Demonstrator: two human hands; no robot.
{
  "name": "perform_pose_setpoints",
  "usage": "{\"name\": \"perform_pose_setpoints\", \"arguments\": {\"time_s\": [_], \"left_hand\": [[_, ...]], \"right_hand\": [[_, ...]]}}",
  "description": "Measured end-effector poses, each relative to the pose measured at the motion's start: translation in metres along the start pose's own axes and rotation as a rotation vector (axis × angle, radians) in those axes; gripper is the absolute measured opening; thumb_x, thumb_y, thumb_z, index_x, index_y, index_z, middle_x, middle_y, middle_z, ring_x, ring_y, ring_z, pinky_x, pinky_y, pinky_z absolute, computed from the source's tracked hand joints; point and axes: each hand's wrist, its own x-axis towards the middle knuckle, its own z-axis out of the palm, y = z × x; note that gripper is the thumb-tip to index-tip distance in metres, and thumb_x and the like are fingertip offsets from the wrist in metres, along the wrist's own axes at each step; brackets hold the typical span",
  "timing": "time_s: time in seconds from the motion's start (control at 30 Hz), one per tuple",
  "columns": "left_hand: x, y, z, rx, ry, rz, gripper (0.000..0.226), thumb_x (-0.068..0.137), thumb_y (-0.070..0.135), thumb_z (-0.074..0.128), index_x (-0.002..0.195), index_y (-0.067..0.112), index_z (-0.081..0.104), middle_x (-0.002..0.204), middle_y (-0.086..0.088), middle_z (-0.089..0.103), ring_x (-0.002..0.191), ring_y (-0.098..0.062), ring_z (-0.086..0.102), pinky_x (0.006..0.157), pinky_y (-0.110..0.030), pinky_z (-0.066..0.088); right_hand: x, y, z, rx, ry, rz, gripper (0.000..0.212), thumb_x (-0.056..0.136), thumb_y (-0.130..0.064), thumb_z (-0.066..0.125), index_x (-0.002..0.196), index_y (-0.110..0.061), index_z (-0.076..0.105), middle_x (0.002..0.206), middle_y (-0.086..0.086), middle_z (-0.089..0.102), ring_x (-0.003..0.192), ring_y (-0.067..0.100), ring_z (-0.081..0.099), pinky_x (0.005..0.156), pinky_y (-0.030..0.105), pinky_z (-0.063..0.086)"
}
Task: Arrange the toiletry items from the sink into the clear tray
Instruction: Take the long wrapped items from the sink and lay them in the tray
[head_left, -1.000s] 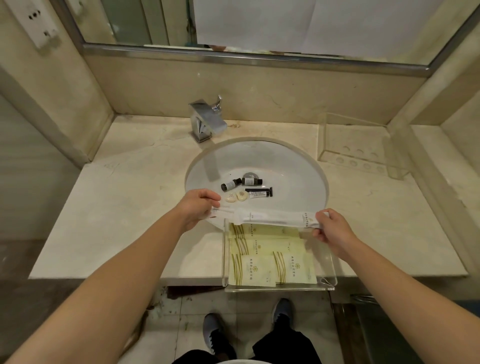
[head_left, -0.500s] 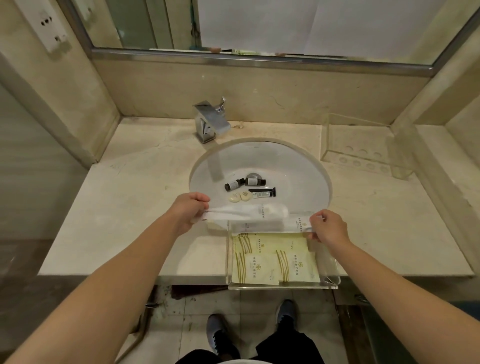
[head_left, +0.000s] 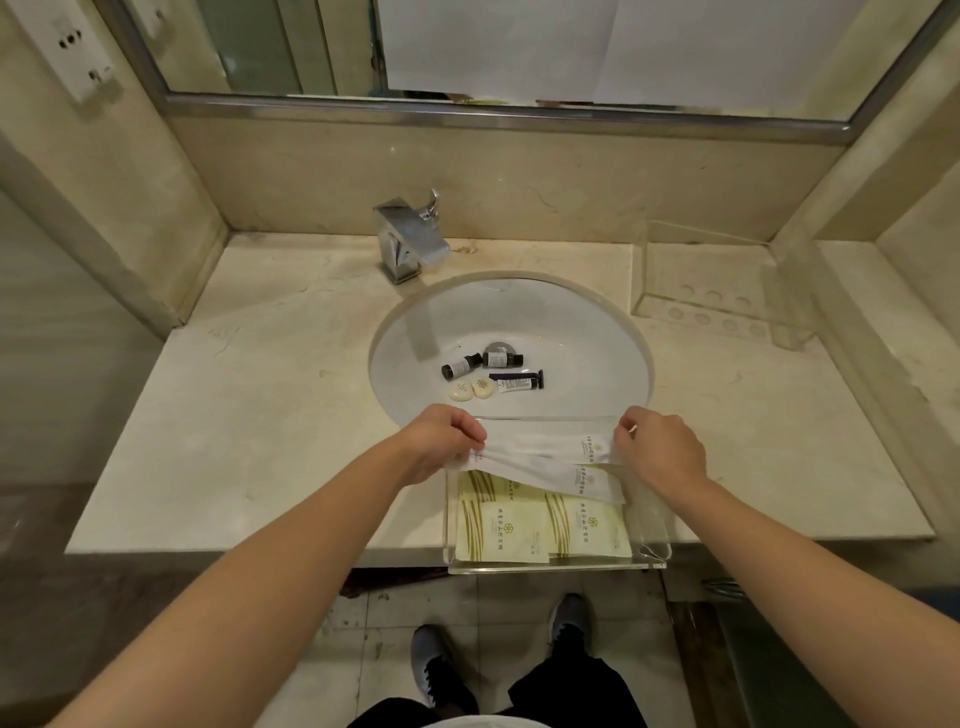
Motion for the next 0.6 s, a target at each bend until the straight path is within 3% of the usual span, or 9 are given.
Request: {"name": "perform_pose_setpoints", "arguments": {"time_s": [0.1,0.23,0.37,0.47,0.6], "left_hand": [[0.003,-0.007,0.01,0.147,0.01,0.071,0.033,0.084,-0.013,0.048,0.07,0.015,0.06,0.082,-0.004,0.059,0.076,-0.015,0.054,0.063,-0.02,0.044],[0.003,-0.008,0.015,0.53,0.054,0.253,0.032,0.08,-0.007,0.049,0.07,0.023,0.052,0.078,0.008,0.057,0.079,-0.015,0.055,0.068,-0.02,0.046],[0.003,-0.003,0.019,0.845,0.03,0.359,0.022,0.075,-0.001,0.055,0.079,0.02,0.048,0.083,0.005,0.048,0.082,-0.022,0.053,0.071,-0.03,0.045],[0.004,-0.003,0.02,1.001,0.014,0.436,0.013,0.08,0.01,0.058,0.09,0.017,0.053,0.093,0.002,0.047,0.085,-0.022,0.052,0.072,-0.031,0.044],[0.005,-0.002,0.02,1.138,0.022,0.503,0.006,0.082,0.02,0.061,0.087,0.016,0.061,0.097,-0.002,0.058,0.089,-0.021,0.053,0.069,-0.027,0.036]], "right_hand": [[-0.002,-0.002,-0.001,-0.083,0.021,-0.046,0.021,0.087,-0.025,0.051,0.1,-0.018,0.067,0.091,0.005,0.068,0.08,0.029,0.062,0.068,0.035,0.052],[-0.002,0.0,-0.002,-0.027,-0.006,-0.12,0.033,0.086,-0.036,0.06,0.113,-0.019,0.062,0.112,0.003,0.06,0.091,0.025,0.061,0.074,0.036,0.051],[-0.009,-0.002,-0.007,-0.062,-0.241,-0.352,0.047,0.074,-0.053,0.07,0.111,-0.029,0.053,0.101,-0.011,0.049,0.089,0.012,0.052,0.072,0.029,0.043],[-0.009,-0.001,-0.005,-0.17,-0.301,-0.448,0.049,0.075,-0.045,0.071,0.116,-0.029,0.049,0.103,-0.012,0.049,0.09,0.01,0.046,0.071,0.028,0.039],[-0.002,0.0,-0.002,-0.15,-0.274,-0.451,0.046,0.078,-0.039,0.067,0.119,-0.029,0.049,0.11,-0.009,0.052,0.094,0.011,0.048,0.071,0.028,0.039]]}}
